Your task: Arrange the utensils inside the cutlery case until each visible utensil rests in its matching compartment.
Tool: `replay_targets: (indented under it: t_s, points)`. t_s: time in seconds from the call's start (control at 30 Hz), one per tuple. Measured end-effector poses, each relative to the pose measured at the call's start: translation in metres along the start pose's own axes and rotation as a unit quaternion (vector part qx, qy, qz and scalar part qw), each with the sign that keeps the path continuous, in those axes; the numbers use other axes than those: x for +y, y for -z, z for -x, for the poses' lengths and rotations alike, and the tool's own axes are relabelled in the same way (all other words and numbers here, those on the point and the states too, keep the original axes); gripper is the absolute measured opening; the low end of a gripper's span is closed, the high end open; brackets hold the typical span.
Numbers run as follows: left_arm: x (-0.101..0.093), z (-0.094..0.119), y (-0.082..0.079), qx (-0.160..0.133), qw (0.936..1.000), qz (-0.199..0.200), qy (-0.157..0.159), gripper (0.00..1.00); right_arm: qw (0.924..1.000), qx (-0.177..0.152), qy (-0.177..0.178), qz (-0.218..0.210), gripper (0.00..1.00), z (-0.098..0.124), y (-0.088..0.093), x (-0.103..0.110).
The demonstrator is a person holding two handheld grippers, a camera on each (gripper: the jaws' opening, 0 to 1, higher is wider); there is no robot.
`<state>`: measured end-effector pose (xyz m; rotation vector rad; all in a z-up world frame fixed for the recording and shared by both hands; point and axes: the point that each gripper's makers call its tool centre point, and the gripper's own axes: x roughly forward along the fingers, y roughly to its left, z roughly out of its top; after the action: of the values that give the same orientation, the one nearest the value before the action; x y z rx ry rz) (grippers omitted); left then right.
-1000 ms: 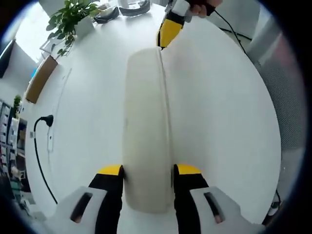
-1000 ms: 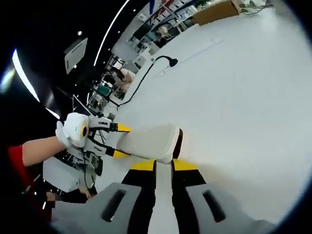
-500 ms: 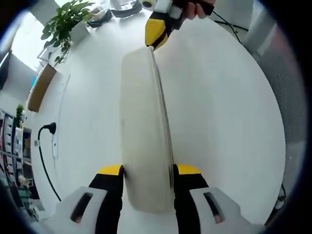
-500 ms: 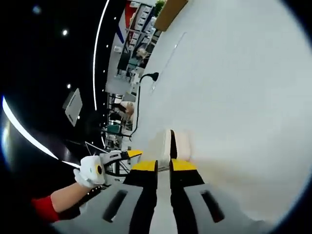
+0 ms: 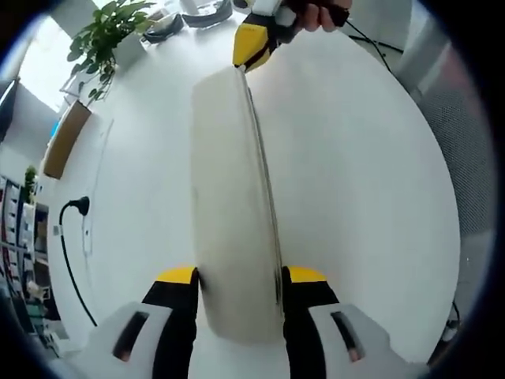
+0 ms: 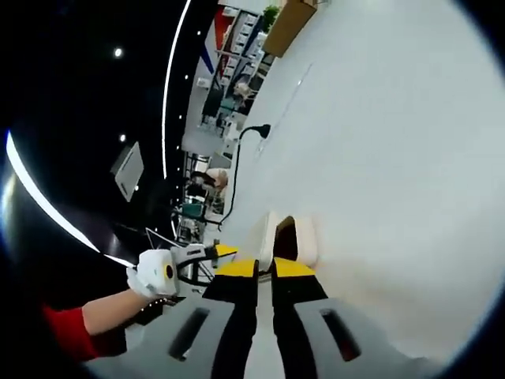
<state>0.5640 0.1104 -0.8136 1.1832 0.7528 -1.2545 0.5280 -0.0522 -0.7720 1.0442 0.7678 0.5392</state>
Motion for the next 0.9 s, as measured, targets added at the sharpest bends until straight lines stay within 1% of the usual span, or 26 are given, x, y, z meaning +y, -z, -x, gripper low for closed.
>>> replay_targets:
  t_s: [0.07, 0.1, 0.13, 0.17, 0.2, 0.23, 0.3, 0.37, 0.4, 0.43, 0.47, 0.5, 0.53, 0.6, 0.63, 0.67, 0.73, 0.77, 0.83, 0.87, 0.9]
  points:
    - [0.0, 0.0, 0.0, -0.002, 1.0, 0.004, -0.003, 0.42, 0.9999, 0.008, 0.006, -0.006, 0.03, 0.002, 0.003, -0.004]
    - [0.0, 0.0, 0.0, -0.004, 1.0, 0.006, -0.003, 0.42, 0.9998, 0.011, 0.013, 0.003, 0.03, 0.004, 0.003, -0.008]
    - [-0.001, 0.0, 0.001, -0.004, 0.9999, 0.008, -0.005, 0.41, 0.9991, 0.01, 0.034, 0.024, 0.0, 0.006, 0.002, -0.016]
    - [-0.001, 0.0, 0.002, -0.002, 0.9999, 0.015, -0.004, 0.41, 0.9984, 0.001, 0.043, 0.036, 0.0, 0.007, -0.002, -0.02]
    - [-0.001, 0.0, 0.002, -0.004, 0.9999, 0.015, -0.005, 0.41, 0.9985, 0.015, 0.039, 0.034, 0.0, 0.009, 0.002, -0.018]
    - [-0.001, 0.001, 0.002, -0.006, 0.9999, 0.008, -0.007, 0.41, 0.9978, 0.019, 0.045, 0.044, 0.0, 0.012, 0.002, -0.02]
    - [-0.001, 0.001, 0.002, -0.005, 0.9999, 0.008, -0.009, 0.41, 0.9974, 0.003, 0.053, 0.049, 0.0, 0.016, -0.004, -0.02]
    - [-0.001, 0.001, 0.003, -0.004, 0.9999, 0.009, -0.01, 0.41, 0.9947, -0.024, 0.067, 0.075, 0.0, 0.018, -0.016, -0.024]
    - [-0.001, 0.001, 0.003, -0.002, 0.9999, 0.008, -0.011, 0.41, 0.9948, -0.014, 0.075, 0.067, 0.06, 0.016, -0.014, -0.026]
    - [0.0, 0.001, 0.003, 0.0, 0.9999, 0.004, -0.011, 0.41, 0.9945, -0.004, 0.081, 0.067, 0.19, 0.013, -0.013, -0.028]
    - [0.0, 0.001, 0.003, 0.001, 0.9999, 0.002, -0.011, 0.41, 0.9934, -0.001, 0.08, 0.082, 0.27, 0.01, -0.013, -0.026]
    - [0.0, 0.001, 0.003, 0.003, 0.9999, 0.001, -0.012, 0.41, 0.9887, -0.007, 0.091, 0.118, 0.32, 0.007, -0.018, -0.026]
    - [0.0, 0.001, 0.003, 0.006, 0.9999, -0.002, -0.013, 0.41, 0.9856, -0.005, 0.097, 0.138, 0.31, 0.005, -0.018, -0.024]
    - [0.001, 0.001, 0.003, 0.011, 0.9998, 0.005, -0.017, 0.42, 0.9785, 0.012, 0.108, 0.175, 0.26, -0.002, -0.014, -0.019]
    - [0.002, 0.001, 0.004, 0.011, 0.9997, 0.006, -0.02, 0.44, 0.9726, 0.019, 0.117, 0.2, 0.24, -0.006, -0.013, -0.018]
    - [0.004, 0.002, 0.003, 0.005, 0.9996, 0.013, -0.023, 0.47, 0.9682, 0.024, 0.127, 0.214, 0.24, -0.008, -0.011, -0.02]
    - [0.004, 0.003, 0.003, -0.006, 0.9986, 0.048, -0.022, 0.51, 0.9642, 0.036, 0.146, 0.219, 0.25, -0.011, -0.008, -0.023]
    - [0.003, 0.004, 0.003, -0.016, 0.998, 0.059, -0.016, 0.5, 0.9632, 0.041, 0.15, 0.219, 0.25, -0.014, -0.007, -0.024]
    - [0.004, 0.006, 0.005, -0.014, 0.9983, 0.054, -0.018, 0.45, 0.9679, 0.036, 0.149, 0.2, 0.25, -0.017, -0.007, -0.025]
    - [0.004, 0.006, 0.006, -0.015, 0.9985, 0.048, -0.02, 0.44, 0.974, 0.027, 0.139, 0.177, 0.26, -0.019, -0.006, -0.022]
    - [0.004, 0.006, 0.007, -0.014, 0.9987, 0.044, -0.022, 0.42, 0.9748, 0.031, 0.135, 0.174, 0.25, -0.02, -0.006, -0.023]
